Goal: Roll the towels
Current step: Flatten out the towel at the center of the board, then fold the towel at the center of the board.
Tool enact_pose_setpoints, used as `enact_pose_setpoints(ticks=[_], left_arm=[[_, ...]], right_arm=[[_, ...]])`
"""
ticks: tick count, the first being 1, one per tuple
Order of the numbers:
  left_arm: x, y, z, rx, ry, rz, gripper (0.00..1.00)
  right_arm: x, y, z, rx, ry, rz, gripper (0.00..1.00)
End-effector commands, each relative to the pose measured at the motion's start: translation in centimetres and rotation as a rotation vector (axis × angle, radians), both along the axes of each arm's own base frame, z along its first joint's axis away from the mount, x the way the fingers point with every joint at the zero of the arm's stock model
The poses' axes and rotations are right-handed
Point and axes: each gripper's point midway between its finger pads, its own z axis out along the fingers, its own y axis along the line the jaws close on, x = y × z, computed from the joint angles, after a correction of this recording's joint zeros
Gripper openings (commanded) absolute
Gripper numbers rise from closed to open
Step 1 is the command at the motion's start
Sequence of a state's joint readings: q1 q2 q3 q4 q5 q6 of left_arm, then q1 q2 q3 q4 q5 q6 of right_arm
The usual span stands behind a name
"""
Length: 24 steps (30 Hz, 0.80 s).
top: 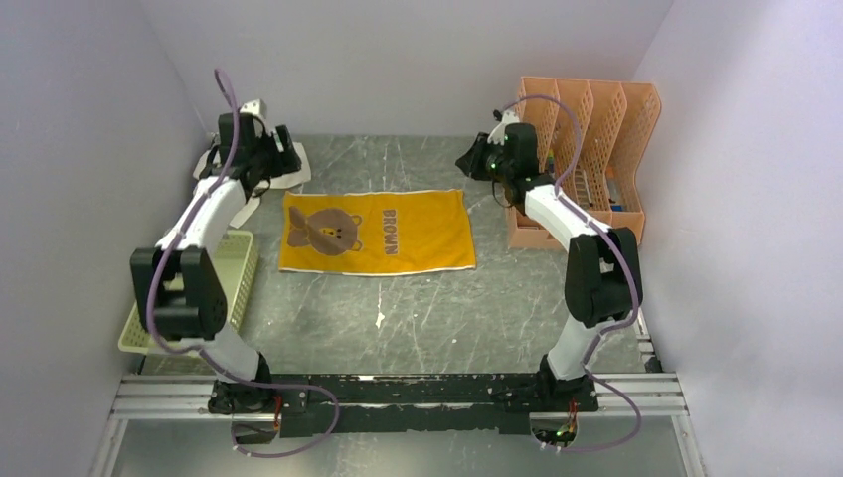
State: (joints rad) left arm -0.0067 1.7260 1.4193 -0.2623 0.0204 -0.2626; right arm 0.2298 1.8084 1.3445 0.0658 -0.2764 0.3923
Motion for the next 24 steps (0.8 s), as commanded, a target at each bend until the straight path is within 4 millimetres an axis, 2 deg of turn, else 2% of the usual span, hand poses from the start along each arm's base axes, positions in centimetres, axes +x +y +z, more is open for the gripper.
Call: enact_pose_setpoints(ticks=[1, 5, 8, 9, 14, 19, 24], left_arm=[[-5.9, -5.4, -4.3, -0.236, 0.110, -0.153, 0.78], [-9.8, -6.5, -8.5, -0.355, 0.186, -0.113, 0.66], [-11.7, -6.6, -9.5, -0.391, 0.203, -0.085, 0.58], [-12.2, -6.3, -9.7, -0.387, 0.208, -0.067, 0.57], [-14.6, -4.7, -11.2, -0.345, 0.251, 0.037, 0.57], [-16.5, -3.8, -13.4, -0.323, 0.296, 0.106, 0.56], [-18.4, -3.2, -16.2, -0.315, 0.358, 0.159, 0.55]], right_arm=[[-4.0, 3.0, -3.4, 0.108, 0.087, 0.120, 0.08], [-6.6, 3.8, -6.0, 0.171, 0.163, 0.152, 0.04], [-7.9, 4.0, -6.4, 0.187, 0.173, 0.159, 0.00], [-8.8, 4.0, -7.3, 0.183, 0.195, 0.161, 0.00], [-10.8, 3.9, -9.6, 0.188, 0.247, 0.154, 0.00], [-12.9, 2.3, -13.7, 0.154, 0.367, 0.056, 0.00], [-14.0, 0.5, -15.1, 0.092, 0.421, -0.028, 0.00]])
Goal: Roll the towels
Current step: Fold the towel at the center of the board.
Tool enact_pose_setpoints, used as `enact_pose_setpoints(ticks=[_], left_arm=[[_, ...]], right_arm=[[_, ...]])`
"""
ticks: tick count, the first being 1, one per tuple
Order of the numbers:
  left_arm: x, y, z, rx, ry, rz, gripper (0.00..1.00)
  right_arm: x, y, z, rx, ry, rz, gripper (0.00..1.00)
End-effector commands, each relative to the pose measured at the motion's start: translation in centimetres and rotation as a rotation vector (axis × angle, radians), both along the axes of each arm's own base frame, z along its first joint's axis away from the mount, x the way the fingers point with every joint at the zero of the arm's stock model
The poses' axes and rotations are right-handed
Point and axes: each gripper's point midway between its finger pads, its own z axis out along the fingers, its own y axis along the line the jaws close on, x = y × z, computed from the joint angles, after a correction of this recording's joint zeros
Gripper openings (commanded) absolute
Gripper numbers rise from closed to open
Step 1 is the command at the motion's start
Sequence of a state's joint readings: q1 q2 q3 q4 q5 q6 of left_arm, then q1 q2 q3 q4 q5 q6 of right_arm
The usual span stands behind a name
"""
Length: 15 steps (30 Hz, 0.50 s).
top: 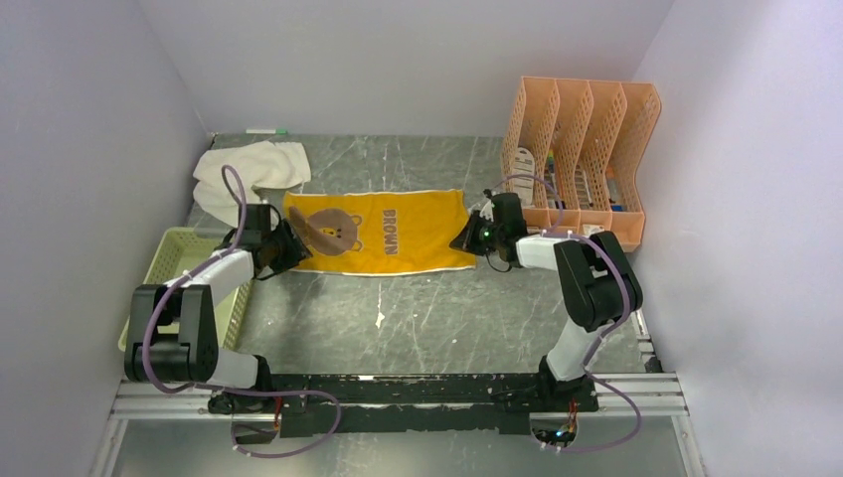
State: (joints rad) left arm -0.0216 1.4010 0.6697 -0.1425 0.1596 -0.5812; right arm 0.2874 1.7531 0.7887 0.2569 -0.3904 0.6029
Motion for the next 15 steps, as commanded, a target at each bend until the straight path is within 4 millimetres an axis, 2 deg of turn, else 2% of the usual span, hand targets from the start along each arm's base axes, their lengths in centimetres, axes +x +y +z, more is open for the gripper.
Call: enact_pose_setpoints(ticks=[1, 5, 10, 15], left_arm=[[-1.3, 0.9, -2.2, 0.020, 0.043, 0.070, 0.55], [-2.3, 1.4, -3.5, 0.025, 0.077, 0.123, 0.51], [-4.1, 2.1, -4.9, 0.050, 0.145, 0.180, 0.41], [-5.6, 2.1, -5.0, 0.043, 0.156, 0.190, 0.41]], right_arm=[[-0.2, -1.5, 0.3, -0.060, 0.006, -0.072, 0.00], [-1.0, -2.5, -0.2, -0.107, 0.021, -0.087, 0.00], [-2.3, -3.3, -2.0, -0.131, 0.083, -0.115, 0.00], [-3.8, -3.7, -4.3, -0.121, 0.203, -0.151, 0.00]])
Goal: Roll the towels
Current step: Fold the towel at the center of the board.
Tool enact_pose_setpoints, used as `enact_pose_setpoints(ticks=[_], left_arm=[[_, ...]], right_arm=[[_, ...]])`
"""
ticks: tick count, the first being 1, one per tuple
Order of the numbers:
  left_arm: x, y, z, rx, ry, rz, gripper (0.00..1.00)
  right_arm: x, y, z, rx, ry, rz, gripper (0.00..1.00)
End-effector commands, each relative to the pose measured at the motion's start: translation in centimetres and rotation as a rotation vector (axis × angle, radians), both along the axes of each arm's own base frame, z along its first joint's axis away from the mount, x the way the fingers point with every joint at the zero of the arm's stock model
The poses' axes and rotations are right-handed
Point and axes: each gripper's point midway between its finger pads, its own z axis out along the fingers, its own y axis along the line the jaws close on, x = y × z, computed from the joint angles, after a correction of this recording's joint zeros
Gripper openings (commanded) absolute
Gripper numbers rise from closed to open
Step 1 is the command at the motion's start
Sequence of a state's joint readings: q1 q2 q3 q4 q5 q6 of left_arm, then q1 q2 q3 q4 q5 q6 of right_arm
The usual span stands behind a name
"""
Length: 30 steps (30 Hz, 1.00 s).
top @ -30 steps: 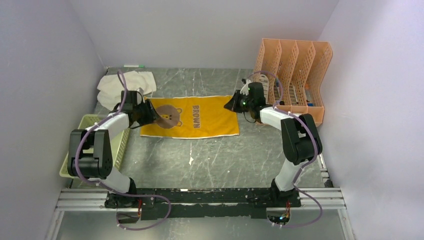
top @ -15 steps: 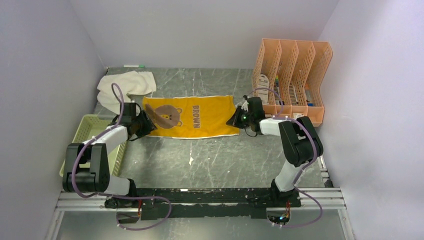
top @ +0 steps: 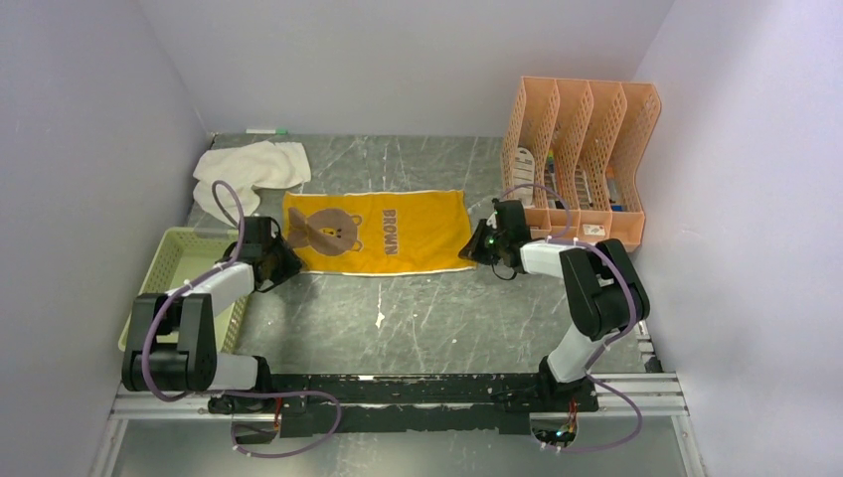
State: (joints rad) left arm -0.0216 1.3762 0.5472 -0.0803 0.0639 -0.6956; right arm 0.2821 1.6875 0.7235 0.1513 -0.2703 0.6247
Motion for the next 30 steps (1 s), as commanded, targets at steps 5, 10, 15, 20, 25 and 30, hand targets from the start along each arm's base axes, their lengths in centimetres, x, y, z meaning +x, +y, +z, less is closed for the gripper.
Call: enact_pose_setpoints(ticks=[5, 10, 15, 20, 25, 30], left_arm=[[-5.0, 0.6, -1.6, 0.011, 0.118, 0.050, 0.41], [-6.9, 0.2, -0.5, -0.014, 0.122, 0.051, 0.41], [-7.9, -1.1, 0.2, -0.072, 0.117, 0.049, 0.40], [-8.2, -1.7, 1.6, -0.092, 0.110, 0.052, 0.39], [-6.4, -0.4, 5.9, -0.024, 0.016, 0.071, 0.40], [-1.8, 1.5, 14.0, 0.123, -0.224, 0.033, 0.50]], right_arm=[[-3.4, -2.9, -3.4, -0.076, 0.183, -0.139, 0.00], [-5.4, -5.6, -3.0, -0.117, 0.215, -0.230, 0.00], [-6.9, -6.8, -2.1, -0.100, 0.221, -0.256, 0.00], [-8.1, -7.8, -2.5, -0.121, 0.234, -0.258, 0.00], [-6.4, -7.4, -0.3, -0.112, 0.170, -0.210, 0.00], [-0.2, -4.0, 9.0, 0.008, -0.164, -0.028, 0.09]])
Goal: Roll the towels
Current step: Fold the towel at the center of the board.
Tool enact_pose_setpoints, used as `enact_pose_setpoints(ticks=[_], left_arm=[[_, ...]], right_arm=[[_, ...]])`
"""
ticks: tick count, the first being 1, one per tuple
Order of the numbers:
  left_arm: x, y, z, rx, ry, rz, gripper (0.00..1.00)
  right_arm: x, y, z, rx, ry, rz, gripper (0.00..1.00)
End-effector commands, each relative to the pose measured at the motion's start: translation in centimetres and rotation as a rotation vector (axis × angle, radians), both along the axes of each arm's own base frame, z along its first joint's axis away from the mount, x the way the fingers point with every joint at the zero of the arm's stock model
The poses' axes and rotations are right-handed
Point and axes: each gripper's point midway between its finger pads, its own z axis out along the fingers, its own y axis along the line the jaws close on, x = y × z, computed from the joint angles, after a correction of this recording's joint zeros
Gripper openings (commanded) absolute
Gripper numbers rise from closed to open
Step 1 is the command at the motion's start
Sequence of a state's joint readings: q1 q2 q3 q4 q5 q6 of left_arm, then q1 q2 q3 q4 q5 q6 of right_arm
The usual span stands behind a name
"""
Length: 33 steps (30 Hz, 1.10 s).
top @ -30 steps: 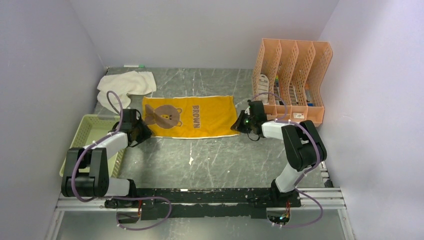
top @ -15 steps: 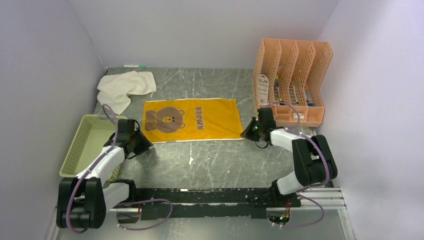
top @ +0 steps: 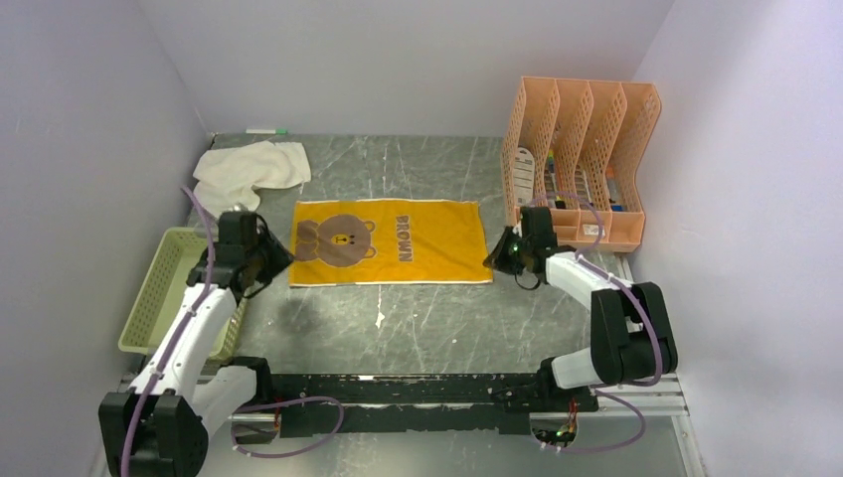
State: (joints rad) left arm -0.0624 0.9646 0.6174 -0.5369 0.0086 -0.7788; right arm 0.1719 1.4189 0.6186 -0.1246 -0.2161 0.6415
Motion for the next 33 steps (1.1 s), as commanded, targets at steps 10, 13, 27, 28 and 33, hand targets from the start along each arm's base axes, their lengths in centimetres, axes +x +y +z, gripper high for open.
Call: enact_pose_setpoints(ticks=[10, 13, 27, 28, 33], left_arm=[[15.2, 1.2, 7.6, 0.059, -0.220, -0.546, 0.91], [18.5, 3.1, 6.7, 0.130, -0.191, -0.512, 0.88], [23.8, 5.6, 0.3, 0.063, -0.186, -0.608, 0.69], [23.5, 5.7, -0.6, 0.063, -0.164, -0.600, 0.68], [22.8, 5.4, -3.4, 0.050, -0.137, -0.590, 0.68]], right_arm=[[14.6, 2.9, 13.7, -0.079, -0.480, 0.322, 0.59], [16.7, 2.6, 14.1, -0.081, -0.504, 0.310, 0.67], [18.4, 1.9, 13.5, 0.055, -0.506, 0.362, 0.66], [18.2, 1.9, 13.5, 0.070, -0.507, 0.361, 0.66], [17.8, 2.5, 13.3, 0.129, -0.510, 0.367, 0.66]])
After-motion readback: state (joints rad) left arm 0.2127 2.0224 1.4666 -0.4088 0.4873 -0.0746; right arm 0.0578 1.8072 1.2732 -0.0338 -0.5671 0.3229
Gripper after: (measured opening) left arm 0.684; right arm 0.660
